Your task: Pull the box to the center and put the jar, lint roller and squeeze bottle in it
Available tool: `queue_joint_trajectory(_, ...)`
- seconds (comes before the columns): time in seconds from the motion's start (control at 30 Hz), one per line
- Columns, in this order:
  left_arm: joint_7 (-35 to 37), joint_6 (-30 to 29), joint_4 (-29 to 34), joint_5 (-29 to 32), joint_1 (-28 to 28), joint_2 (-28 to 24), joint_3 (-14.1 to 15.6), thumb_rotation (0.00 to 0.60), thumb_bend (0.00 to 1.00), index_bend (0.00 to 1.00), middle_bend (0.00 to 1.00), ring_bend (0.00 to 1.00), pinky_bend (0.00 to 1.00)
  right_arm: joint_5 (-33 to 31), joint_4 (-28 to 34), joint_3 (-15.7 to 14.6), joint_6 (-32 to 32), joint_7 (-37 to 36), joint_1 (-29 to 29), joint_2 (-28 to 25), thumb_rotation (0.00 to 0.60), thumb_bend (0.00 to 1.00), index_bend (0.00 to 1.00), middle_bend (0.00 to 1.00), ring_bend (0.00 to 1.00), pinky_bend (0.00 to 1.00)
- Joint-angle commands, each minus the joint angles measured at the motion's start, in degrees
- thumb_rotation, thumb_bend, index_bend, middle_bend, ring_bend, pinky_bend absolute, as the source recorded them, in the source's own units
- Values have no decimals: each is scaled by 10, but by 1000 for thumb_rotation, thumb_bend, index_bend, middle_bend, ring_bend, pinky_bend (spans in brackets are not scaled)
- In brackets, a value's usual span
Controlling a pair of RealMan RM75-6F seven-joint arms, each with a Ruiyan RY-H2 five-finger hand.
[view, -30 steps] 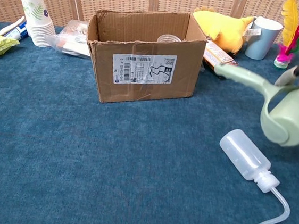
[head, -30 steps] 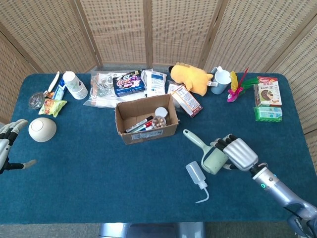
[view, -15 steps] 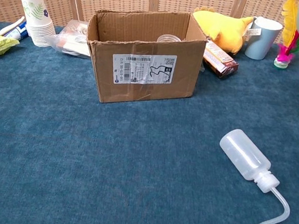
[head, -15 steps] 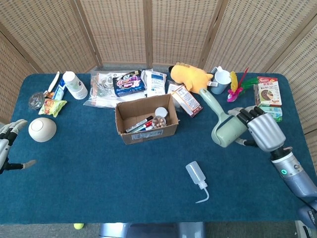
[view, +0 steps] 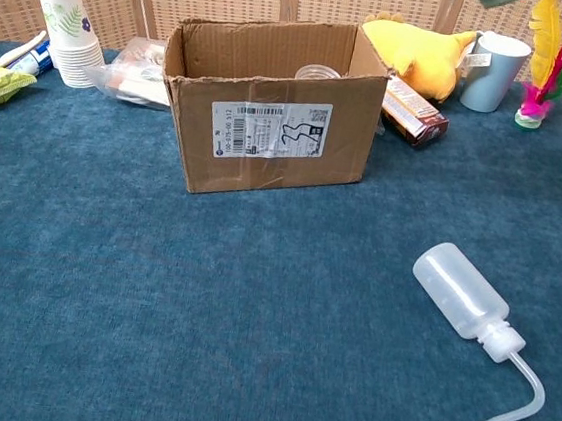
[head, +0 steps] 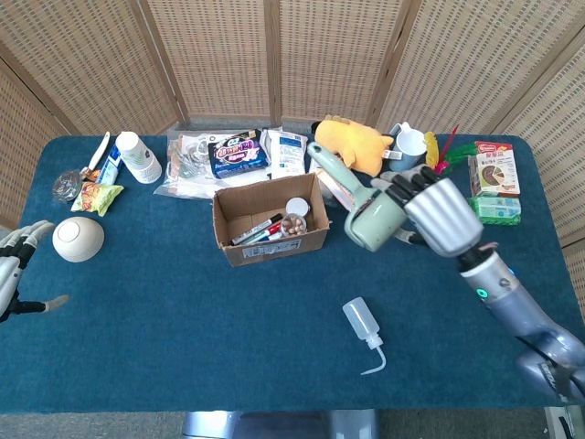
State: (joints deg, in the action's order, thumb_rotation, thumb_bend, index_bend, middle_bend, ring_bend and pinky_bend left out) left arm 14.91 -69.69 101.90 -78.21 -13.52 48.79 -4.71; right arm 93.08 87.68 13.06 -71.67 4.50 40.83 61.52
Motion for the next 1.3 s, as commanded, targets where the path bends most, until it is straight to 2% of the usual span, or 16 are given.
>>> queue_joint_trajectory(0.03, 4, 0, -2, -1, 0, -1, 0, 600, 49, 0, 0, 0, 76, -29, 10, 24, 39, 55, 32, 18, 600, 130, 468, 451, 366, 375)
queue_joint_trajectory(0.37, 19, 0, -6, -7, 1, -4, 2, 600, 51, 0, 0, 0, 76, -72, -39, 45, 94, 169, 87, 71, 600, 130, 473, 451, 365, 387)
queue_joint_trajectory(0.77, 28, 13, -16, 2, -4, -2, -1, 600, 50, 0, 0, 0, 77, -125, -96, 55, 112, 243, 116, 122, 600, 132, 472, 451, 365, 387)
queue_joint_trajectory(0.83, 30, 16, -18, 7, -6, -2, -3, 600, 50, 0, 0, 0, 77, -122, -105, 49, 97, 294, 117, 138, 600, 131, 471, 451, 365, 387)
queue_joint_trajectory(1.03, 35, 21, -20, 7, -8, -3, -3, 600, 51, 0, 0, 0, 77, -130, -102, 39, 69, 384, 113, 169, 600, 132, 470, 451, 365, 390)
queue_joint_trajectory(1.3, 42, 15, -21, -1, -4, -5, -1, 600, 50, 0, 0, 0, 77, -119, -121, 22, 56, 447, 120, 201, 600, 140, 466, 453, 365, 394)
